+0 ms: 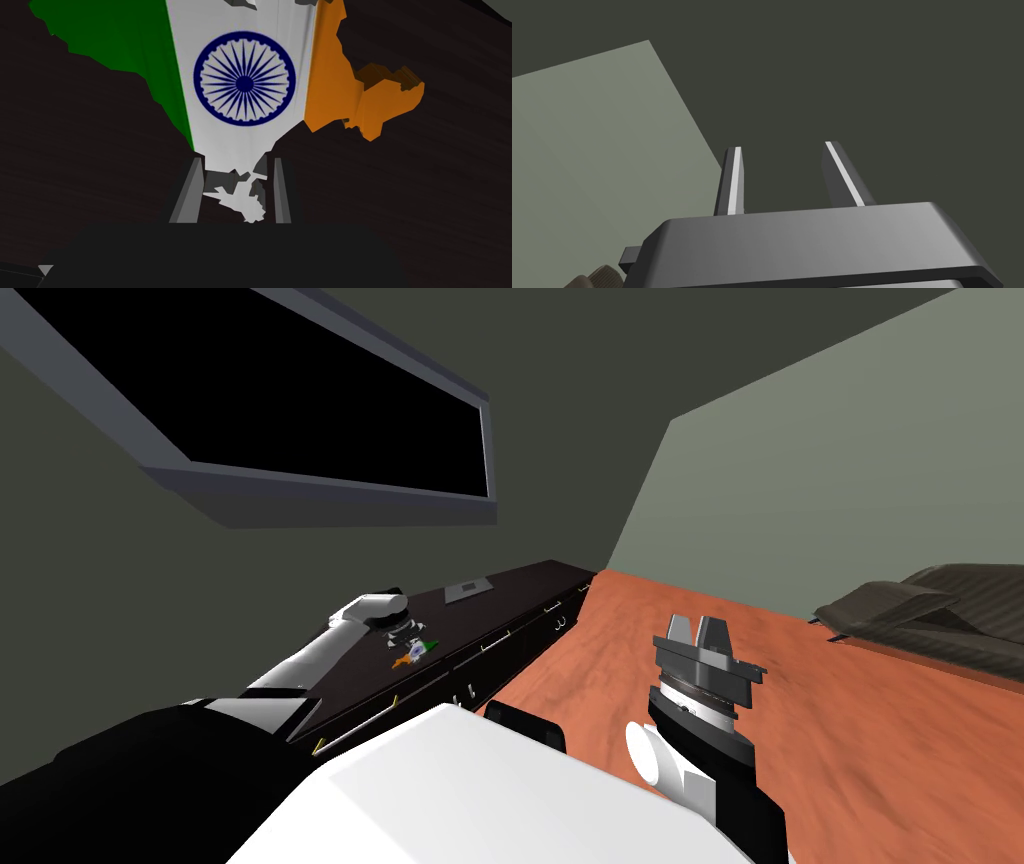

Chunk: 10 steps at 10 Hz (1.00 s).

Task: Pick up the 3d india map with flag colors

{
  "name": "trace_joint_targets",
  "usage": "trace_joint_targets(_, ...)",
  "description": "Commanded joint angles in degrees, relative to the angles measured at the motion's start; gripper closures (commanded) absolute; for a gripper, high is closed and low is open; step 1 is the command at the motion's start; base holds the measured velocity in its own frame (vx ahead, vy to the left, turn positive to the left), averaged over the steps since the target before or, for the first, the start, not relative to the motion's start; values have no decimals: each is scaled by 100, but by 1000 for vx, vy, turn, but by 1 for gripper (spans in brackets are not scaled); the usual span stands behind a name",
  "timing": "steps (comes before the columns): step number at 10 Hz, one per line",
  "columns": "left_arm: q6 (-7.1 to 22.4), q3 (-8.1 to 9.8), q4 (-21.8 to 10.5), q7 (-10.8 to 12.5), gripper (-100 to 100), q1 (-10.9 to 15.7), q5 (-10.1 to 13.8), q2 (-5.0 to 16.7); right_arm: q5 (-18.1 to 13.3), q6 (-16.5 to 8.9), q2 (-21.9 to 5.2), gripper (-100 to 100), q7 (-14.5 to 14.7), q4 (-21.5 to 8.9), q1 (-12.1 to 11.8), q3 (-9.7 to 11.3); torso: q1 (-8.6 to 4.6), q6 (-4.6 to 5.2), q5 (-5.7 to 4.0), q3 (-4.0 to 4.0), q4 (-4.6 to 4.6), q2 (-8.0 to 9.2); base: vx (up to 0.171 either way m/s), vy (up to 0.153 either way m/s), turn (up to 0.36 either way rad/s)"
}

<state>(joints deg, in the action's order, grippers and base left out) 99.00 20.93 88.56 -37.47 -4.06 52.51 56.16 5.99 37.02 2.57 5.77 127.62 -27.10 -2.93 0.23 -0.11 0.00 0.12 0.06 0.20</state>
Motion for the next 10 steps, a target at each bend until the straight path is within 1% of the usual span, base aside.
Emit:
trace_joint_targets(1, 36, -59, 178, 286, 100, -23, 30, -7, 0, 0, 0, 0, 0, 0, 0, 0, 0, 0, 0, 0, 0, 0, -80, 78, -106)
trace_joint_targets(2, 36, -59, 178, 391, 100, -23, 30, -7, 0, 0, 0, 0, 0, 0, 0, 0, 5, -4, 1, 2, 1, 3, -37, 38, -17)
trace_joint_targets(3, 107, -196, 422, 575, 100, -43, 92, -4, 0, 0, 0, 0, 0, 0, -1, 0, -4, -9, -1, -2, 0, -5, -76, 66, -115)
trace_joint_targets(4, 107, -196, 485, 746, 100, -43, 92, -4, 0, 0, 0, 0, 0, 0, 0, 0, -2, -1, 0, 2, 0, 3, -80, 72, -113)
trace_joint_targets(5, 107, -196, 485, 846, 100, -43, 92, -4, 0, 0, 0, 0, 0, 0, 0, 0, 1, -4, -1, 3, 2, 3, -36, 37, -10)
trace_joint_targets(6, 177, -332, 736, 1033, 100, -63, 154, -1, 0, 0, 0, 0, 0, 0, -1, 0, -6, -9, -3, -1, 0, -5, -82, 65, -141)
trace_joint_targets(8, 177, -332, 791, 1302, 100, -63, 154, -1, 0, 0, 0, 0, 0, 0, -1, 0, -2, -5, -2, 5, 2, 6, -58, 49, -43)
trace_joint_targets(9, 248, -469, 1060, 1493, 100, -83, 216, 2, 0, 0, 0, 0, 0, 0, -1, 0, -9, -11, -4, 0, 1, -5, -55, 69, -128)
trace_joint_targets(10, 248, -469, 1097, 1633, 100, -83, 216, 2, 0, 0, 0, 0, 0, 0, 0, 0, -2, 0, -3, -1, 1, -4, -81, 70, -109)
